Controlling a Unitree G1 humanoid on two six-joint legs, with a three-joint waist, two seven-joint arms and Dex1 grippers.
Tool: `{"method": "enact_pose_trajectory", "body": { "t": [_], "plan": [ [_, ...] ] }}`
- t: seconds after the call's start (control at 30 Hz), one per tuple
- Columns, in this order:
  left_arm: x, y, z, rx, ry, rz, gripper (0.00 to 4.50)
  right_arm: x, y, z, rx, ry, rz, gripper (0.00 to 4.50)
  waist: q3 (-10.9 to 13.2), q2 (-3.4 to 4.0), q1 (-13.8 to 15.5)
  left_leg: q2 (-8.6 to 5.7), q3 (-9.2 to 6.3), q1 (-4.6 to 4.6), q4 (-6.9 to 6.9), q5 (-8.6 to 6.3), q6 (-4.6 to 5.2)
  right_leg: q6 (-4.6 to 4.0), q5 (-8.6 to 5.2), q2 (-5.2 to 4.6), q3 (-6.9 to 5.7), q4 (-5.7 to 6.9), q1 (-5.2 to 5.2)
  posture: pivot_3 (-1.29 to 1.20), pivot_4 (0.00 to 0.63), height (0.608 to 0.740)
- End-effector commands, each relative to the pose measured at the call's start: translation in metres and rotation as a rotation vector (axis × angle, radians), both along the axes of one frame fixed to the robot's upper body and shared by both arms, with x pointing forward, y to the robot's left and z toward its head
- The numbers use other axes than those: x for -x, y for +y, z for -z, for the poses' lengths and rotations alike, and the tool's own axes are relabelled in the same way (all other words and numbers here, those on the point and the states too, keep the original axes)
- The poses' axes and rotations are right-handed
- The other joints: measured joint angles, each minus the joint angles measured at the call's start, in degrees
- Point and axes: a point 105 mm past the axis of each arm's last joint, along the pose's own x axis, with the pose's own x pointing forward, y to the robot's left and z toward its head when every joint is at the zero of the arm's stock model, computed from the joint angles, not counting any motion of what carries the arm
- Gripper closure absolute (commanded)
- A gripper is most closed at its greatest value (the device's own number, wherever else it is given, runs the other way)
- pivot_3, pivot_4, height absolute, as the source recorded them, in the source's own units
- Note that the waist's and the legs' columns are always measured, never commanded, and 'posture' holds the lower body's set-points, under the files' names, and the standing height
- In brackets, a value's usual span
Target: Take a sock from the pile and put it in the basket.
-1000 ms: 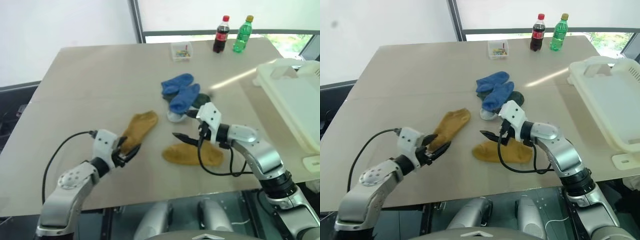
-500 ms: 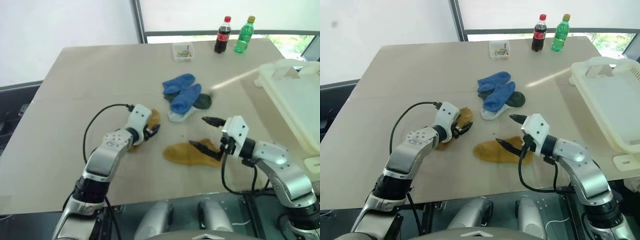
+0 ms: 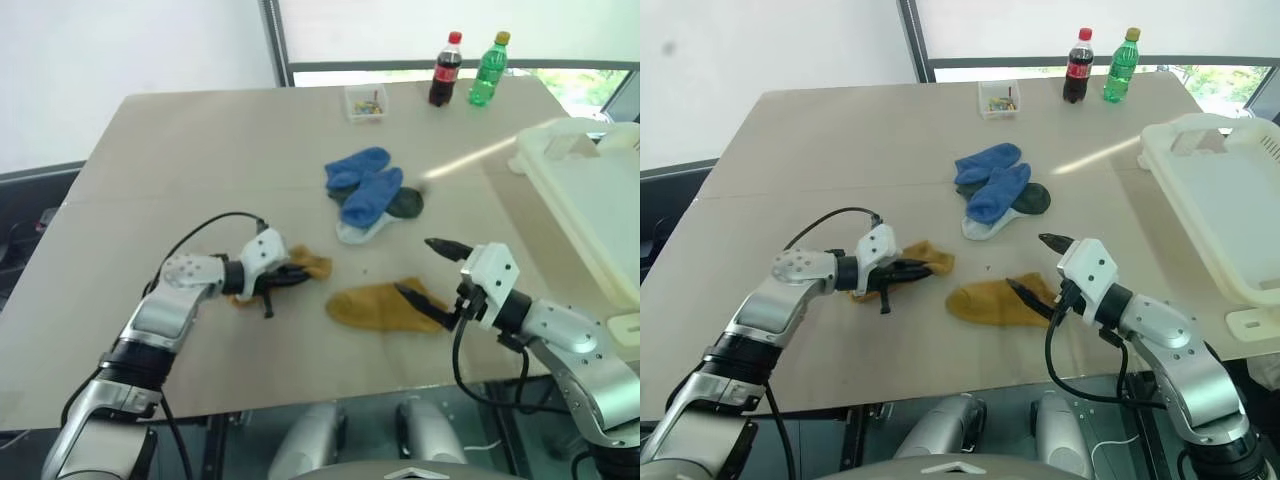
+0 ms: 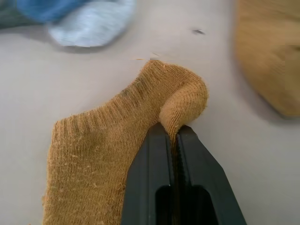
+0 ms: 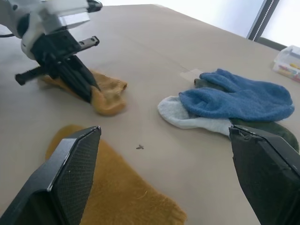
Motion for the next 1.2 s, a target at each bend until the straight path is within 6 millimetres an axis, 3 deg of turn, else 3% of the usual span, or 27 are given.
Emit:
{"method": "enact_pose_trajectory", "body": {
  "t": [0.03, 0.1, 0.2, 0.33, 0.47, 0.6, 0.73, 0.87, 1.2],
  "plan": [
    [-0.007, -0.003, -0.01, 0.032, -0.088, 0.011, 4.46, 0.007, 0.001, -0.007, 0.008, -0.002, -0.023, 0.0, 0.0, -0.01, 0.11, 0.0, -0.02, 0.0, 0.0, -0.01, 0.01, 0.0, 0.0, 0.0, -0.02, 0.0, 0.01, 0.0, 0.15, 0.74],
    [-0.005, -0.006, -0.017, 0.099, -0.039, -0.012, 4.46, 0.006, -0.001, -0.004, 0.053, 0.009, 0.003, 0.0, 0.01, -0.02, 0.12, 0.0, -0.04, -0.03, 0.02, -0.07, 0.13, 0.0, 0.0, 0.0, -0.05, 0.02, 0.0, 0.0, 0.15, 0.74],
    [0.003, -0.007, -0.027, 0.184, -0.016, -0.079, 3.58, 0.005, 0.004, 0.0, 0.058, 0.05, -0.017, 0.0, 0.04, -0.06, -0.3, 0.0, -0.04, -0.06, 0.03, -0.07, 0.12, 0.01, 0.0, 0.01, -0.04, 0.02, -0.03, 0.0, 0.15, 0.74],
    [0.023, 0.0, -0.046, 0.332, 0.022, -0.212, 1.95, -0.002, 0.015, 0.004, 0.068, 0.105, -0.061, 0.0, 0.05, -0.08, -1.82, 0.05, 0.03, -0.06, -0.01, -0.03, 0.06, 0.01, 0.0, 0.06, 0.1, 0.02, -0.12, 0.0, 0.15, 0.74],
    [0.052, 0.013, -0.05, 0.38, 0.072, -0.316, 1.95, -0.018, 0.033, 0.007, 0.079, 0.155, -0.116, 0.0, 0.08, -0.04, -1.83, 0.1, 0.07, -0.01, -0.01, -0.08, 0.14, 0.01, 0.0, 0.13, 0.14, 0.1, -0.12, 0.0, 0.15, 0.74],
    [0.065, 0.029, -0.044, 0.354, 0.068, -0.436, 1.95, -0.033, 0.051, 0.0, 0.083, 0.146, -0.158, 0.0, 0.1, -0.02, -1.02, 0.1, 0.03, 0.02, -0.01, -0.14, 0.24, 0.0, 0.0, 0.11, 0.04, 0.1, -0.11, 0.0, 0.15, 0.74],
    [0.072, 0.058, -0.027, 0.329, 0.08, -0.691, 1.95, -0.038, 0.079, -0.002, 0.092, 0.156, -0.267, 0.0, 0.11, -0.01, -1.16, 0.05, 0.06, 0.04, 0.0, -0.09, 0.15, 0.0, 0.0, 0.05, 0.06, 0.05, -0.05, 0.0, 0.15, 0.74],
    [0.083, 0.079, -0.007, 0.331, 0.093, -0.97, 1.95, -0.054, 0.104, 0.012, 0.126, 0.171, -0.296, 0.0, 0.08, -0.08, -1.66, 0.05, 0.07, 0.02, -0.05, -0.03, 0.05, -0.01, 0.0, 0.08, 0.07, -0.02, -0.09, 0.0, 0.15, 0.74],
    [0.084, 0.093, -0.005, 0.433, 0.044, -1.226, 1.95, -0.073, 0.124, 0.026, 0.131, 0.179, -0.279, 0.0, 0.06, -0.1, -1.36, 0.05, 0.06, 0.05, -0.04, -0.02, 0.02, -0.02, 0.01, 0.09, 0.02, 0.07, -0.1, 0.0, 0.15, 0.74]
  ]
}}
